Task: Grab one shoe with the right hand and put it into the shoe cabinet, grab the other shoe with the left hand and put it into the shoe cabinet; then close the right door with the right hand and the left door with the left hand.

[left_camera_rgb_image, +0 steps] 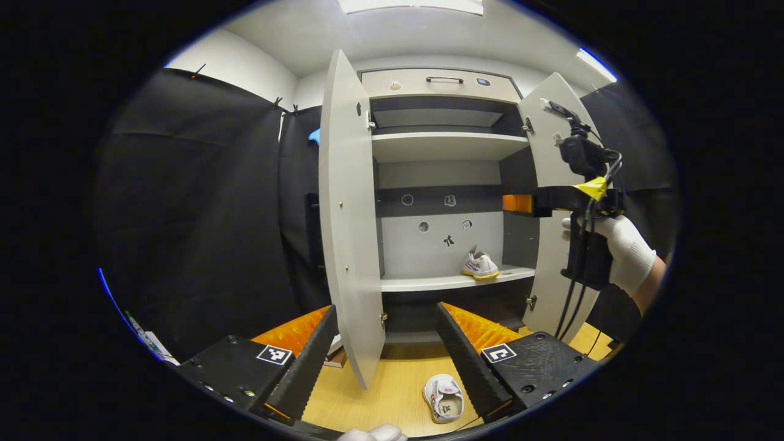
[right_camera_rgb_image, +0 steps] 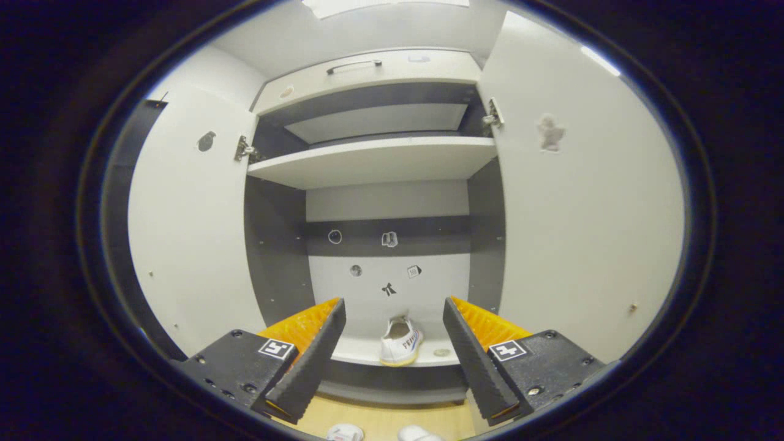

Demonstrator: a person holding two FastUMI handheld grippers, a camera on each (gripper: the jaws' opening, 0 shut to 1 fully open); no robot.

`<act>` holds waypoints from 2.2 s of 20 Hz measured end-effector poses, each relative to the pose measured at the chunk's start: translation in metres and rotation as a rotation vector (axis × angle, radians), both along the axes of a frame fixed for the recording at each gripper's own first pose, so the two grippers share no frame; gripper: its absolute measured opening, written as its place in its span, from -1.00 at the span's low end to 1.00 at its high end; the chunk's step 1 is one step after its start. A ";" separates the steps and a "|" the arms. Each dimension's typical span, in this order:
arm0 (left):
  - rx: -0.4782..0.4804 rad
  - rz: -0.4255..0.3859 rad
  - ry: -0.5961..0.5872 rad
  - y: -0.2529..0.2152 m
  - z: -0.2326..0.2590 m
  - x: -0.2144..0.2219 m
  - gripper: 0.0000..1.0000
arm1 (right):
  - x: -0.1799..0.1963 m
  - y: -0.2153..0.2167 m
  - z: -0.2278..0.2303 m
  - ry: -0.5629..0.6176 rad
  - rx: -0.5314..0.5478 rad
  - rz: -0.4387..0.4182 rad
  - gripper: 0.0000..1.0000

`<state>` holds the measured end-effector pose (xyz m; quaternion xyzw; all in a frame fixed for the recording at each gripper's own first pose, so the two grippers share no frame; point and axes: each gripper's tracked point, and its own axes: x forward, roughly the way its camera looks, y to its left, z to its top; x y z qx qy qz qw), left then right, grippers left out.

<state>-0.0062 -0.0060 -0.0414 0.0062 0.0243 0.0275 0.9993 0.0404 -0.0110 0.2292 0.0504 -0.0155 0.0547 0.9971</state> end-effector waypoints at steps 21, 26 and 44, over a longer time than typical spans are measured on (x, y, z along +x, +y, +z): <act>0.036 -0.209 0.256 -0.064 -0.192 0.012 0.94 | -0.168 -0.106 -0.103 0.120 -0.091 -0.207 1.00; 0.031 -0.211 0.457 -0.075 -0.300 0.017 0.94 | -0.175 -0.099 -0.123 0.207 -0.116 -0.187 1.00; 0.067 -0.228 0.609 -0.093 -0.416 0.125 0.82 | -0.155 -0.098 -0.134 0.287 -0.135 -0.197 1.00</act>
